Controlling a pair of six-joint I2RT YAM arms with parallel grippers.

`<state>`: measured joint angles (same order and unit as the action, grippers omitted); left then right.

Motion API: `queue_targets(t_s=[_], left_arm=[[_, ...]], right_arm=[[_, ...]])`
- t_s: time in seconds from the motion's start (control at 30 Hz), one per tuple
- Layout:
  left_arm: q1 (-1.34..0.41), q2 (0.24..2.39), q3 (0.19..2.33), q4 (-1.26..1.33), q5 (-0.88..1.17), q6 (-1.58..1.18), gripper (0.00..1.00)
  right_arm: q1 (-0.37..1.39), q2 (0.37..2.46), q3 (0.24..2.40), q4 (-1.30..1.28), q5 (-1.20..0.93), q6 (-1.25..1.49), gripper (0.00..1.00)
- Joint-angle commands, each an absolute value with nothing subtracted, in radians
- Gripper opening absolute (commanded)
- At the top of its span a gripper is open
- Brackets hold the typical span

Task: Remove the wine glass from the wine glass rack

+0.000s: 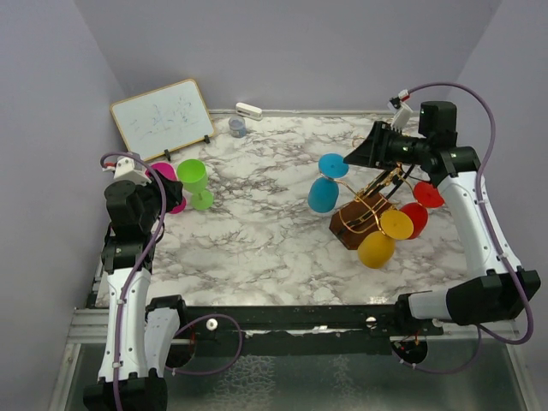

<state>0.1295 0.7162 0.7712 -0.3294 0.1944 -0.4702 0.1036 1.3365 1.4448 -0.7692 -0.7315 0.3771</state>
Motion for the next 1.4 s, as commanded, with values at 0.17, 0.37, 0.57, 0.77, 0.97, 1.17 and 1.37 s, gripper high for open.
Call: queue_targets(t_s=[0.17, 0.37, 0.57, 0.77, 0.97, 1.17, 1.37], left_arm=[[0.127, 0.703, 0.767, -0.303, 0.212, -0.473, 0.47], [0.127, 0.701, 0.767, -0.303, 0.212, -0.474, 0.47], [0.127, 0.698, 0.769, -0.304, 0.212, -0.472, 0.47], [0.127, 0.699, 0.769, -0.305, 0.212, -0.473, 0.47], [0.127, 0.700, 0.768, -0.304, 0.211, -0.473, 0.47], [0.127, 0.702, 0.768, -0.305, 0.209, -0.473, 0.47], [0.127, 0.704, 0.769, -0.306, 0.207, -0.473, 0.47]], right_arm=[[0.103, 1.369, 1.437, -0.765, -0.713, 0.350, 0.46], [0.104, 1.381, 1.421, -0.750, -0.746, 0.352, 0.45], [0.105, 1.394, 1.410, -0.726, -0.785, 0.363, 0.45], [0.114, 1.404, 1.417, -0.723, -0.784, 0.371, 0.43], [0.132, 1.416, 1.418, -0.716, -0.786, 0.373, 0.43], [0.149, 1.422, 1.421, -0.692, -0.793, 0.390, 0.40], [0.152, 1.413, 1.416, -0.669, -0.798, 0.406, 0.24]])
